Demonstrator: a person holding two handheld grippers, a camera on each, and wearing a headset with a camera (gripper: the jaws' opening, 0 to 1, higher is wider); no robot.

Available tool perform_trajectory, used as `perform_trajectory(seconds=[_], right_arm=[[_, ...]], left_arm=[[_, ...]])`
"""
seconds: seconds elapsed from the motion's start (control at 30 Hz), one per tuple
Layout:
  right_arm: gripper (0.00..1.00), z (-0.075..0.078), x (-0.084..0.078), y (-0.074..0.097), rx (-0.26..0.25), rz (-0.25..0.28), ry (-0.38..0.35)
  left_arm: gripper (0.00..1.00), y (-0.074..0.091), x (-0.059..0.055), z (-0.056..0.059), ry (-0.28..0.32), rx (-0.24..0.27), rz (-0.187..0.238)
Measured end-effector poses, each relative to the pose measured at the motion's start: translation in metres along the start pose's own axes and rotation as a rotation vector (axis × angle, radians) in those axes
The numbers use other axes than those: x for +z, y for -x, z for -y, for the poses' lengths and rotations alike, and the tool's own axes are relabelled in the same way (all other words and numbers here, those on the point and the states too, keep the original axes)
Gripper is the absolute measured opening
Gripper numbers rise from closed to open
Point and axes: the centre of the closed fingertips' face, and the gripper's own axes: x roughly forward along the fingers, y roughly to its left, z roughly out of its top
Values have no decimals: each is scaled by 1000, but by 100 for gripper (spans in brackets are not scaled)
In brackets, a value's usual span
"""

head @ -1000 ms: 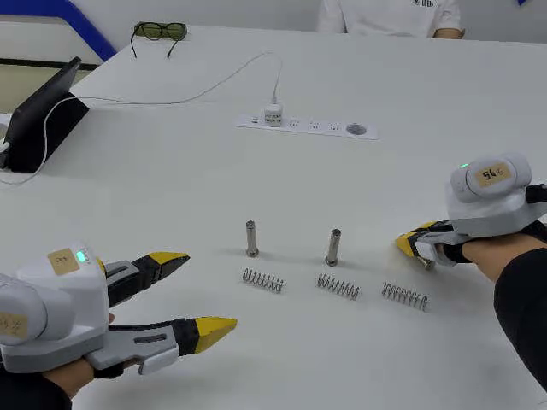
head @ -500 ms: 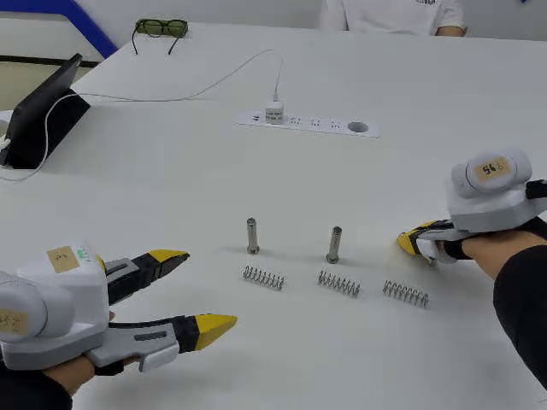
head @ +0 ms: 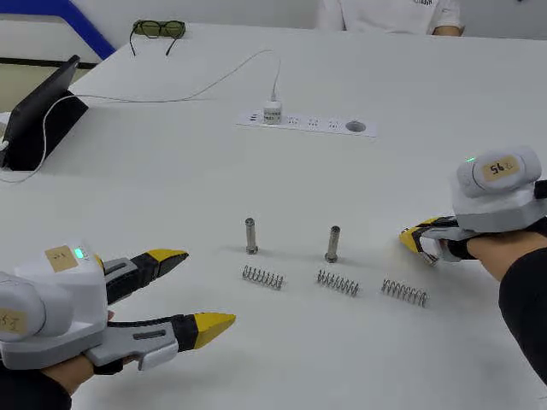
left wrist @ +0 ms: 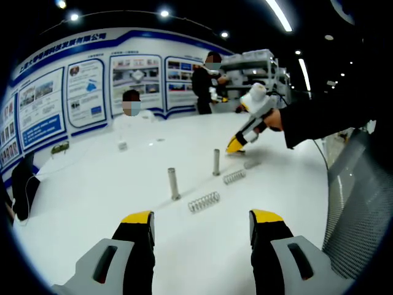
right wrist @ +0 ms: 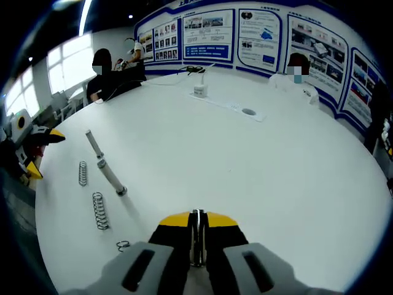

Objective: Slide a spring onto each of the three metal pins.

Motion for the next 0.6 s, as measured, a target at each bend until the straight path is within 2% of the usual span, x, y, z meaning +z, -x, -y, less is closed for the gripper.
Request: perform_trajectory(seconds=[0.6], right_arm=[[9,-2,4,22,-11,51,-6]], left_arm=[[64,3,8,2,-15,-3,10]])
